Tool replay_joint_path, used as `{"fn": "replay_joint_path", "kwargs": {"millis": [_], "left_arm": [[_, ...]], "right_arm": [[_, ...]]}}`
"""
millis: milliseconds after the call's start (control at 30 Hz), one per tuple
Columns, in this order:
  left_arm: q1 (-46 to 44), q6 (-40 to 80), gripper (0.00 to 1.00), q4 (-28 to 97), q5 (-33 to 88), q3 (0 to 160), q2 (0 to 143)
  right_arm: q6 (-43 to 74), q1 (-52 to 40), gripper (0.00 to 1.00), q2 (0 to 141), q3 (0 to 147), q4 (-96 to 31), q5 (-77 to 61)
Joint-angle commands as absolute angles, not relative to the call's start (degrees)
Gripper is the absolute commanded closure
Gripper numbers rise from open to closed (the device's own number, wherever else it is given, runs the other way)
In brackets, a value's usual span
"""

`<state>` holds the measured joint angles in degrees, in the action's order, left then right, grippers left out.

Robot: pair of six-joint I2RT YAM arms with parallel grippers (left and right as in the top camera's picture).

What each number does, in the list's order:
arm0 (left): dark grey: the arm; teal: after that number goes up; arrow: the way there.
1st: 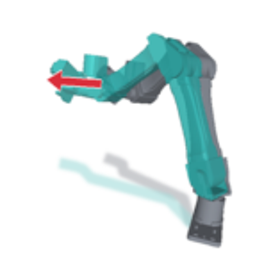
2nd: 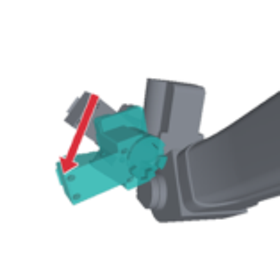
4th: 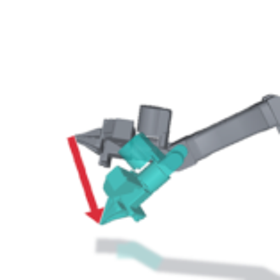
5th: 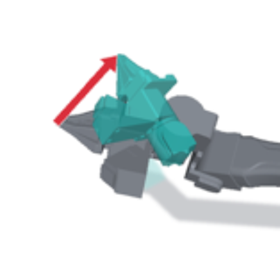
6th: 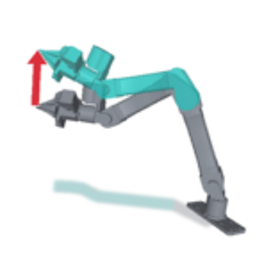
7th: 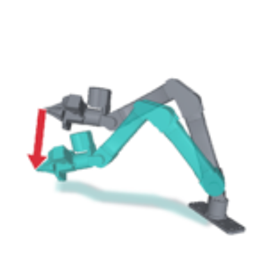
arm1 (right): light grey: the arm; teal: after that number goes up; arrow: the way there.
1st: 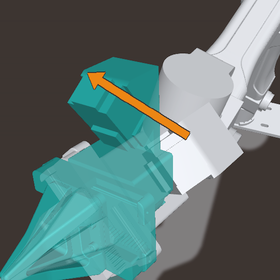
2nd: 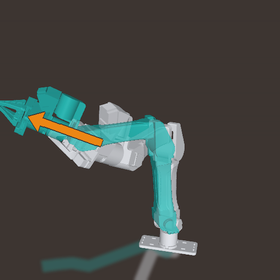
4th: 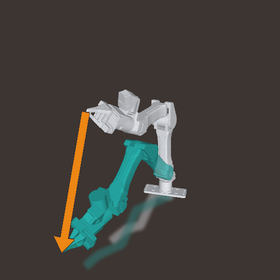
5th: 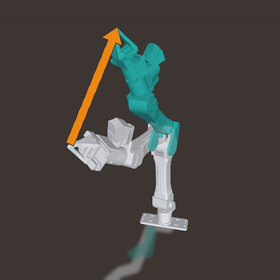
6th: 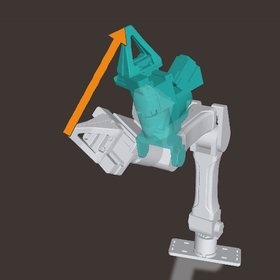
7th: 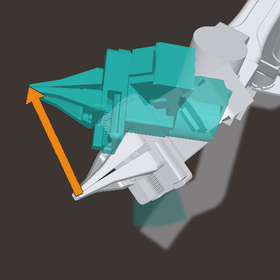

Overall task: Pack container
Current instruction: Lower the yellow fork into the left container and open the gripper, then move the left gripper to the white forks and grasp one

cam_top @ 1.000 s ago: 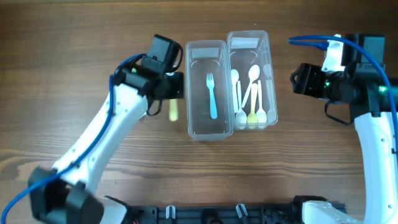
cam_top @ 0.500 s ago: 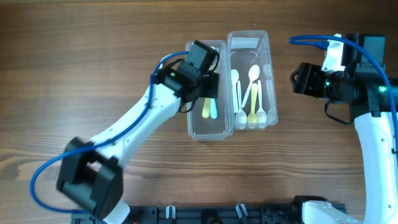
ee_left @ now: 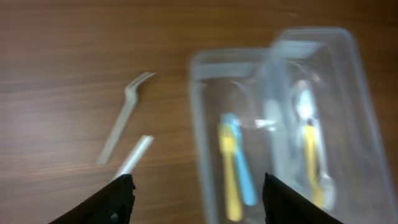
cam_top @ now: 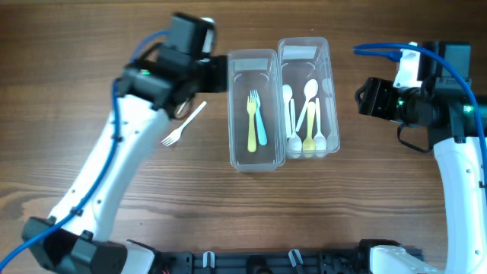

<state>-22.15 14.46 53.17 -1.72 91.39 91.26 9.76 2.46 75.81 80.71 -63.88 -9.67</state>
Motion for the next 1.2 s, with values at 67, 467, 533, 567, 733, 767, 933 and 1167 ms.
{"fn": "replay_joint_path", "kwargs": {"millis": [67,467,533,567,733,767,933,1167], "left_arm": [[-14.2,-0.2,0.48,51.9,-4.8,90.0,98.9],[-12.2,-12.7,0.37,38.7,-4.6,90.0,117.5],[-12.1,-12.9,0.37,37.8,-4.6,90.0,119.7],[-12.1,-13.3,0.37,37.1,-4.6,90.0,120.6],[-12.1,-13.3,0.39,34.8,-1.6,90.0,123.6],[-12.1,-13.3,0.40,34.7,-1.3,90.0,124.1],[-12.1,-13.3,0.45,34.4,-1.3,90.0,125.4],[-12.1,-13.2,0.69,36.1,1.1,90.0,126.3]], "right_arm": [[9.1,2.5,0.30,76.3,80.1,-64.0,-10.4],[9.0,2.5,0.30,76.3,80.1,-64.4,-10.4],[9.0,2.5,0.30,76.3,80.1,-64.3,-10.4],[9.1,2.5,0.30,76.3,80.1,-64.4,-10.4],[9.1,2.5,0.31,76.3,80.1,-64.7,-10.4],[9.1,2.5,0.30,76.3,80.1,-64.8,-10.4],[9.0,2.5,0.30,76.3,80.1,-65.1,-10.4],[9.0,2.5,0.31,76.3,80.1,-65.7,-10.3]]}}
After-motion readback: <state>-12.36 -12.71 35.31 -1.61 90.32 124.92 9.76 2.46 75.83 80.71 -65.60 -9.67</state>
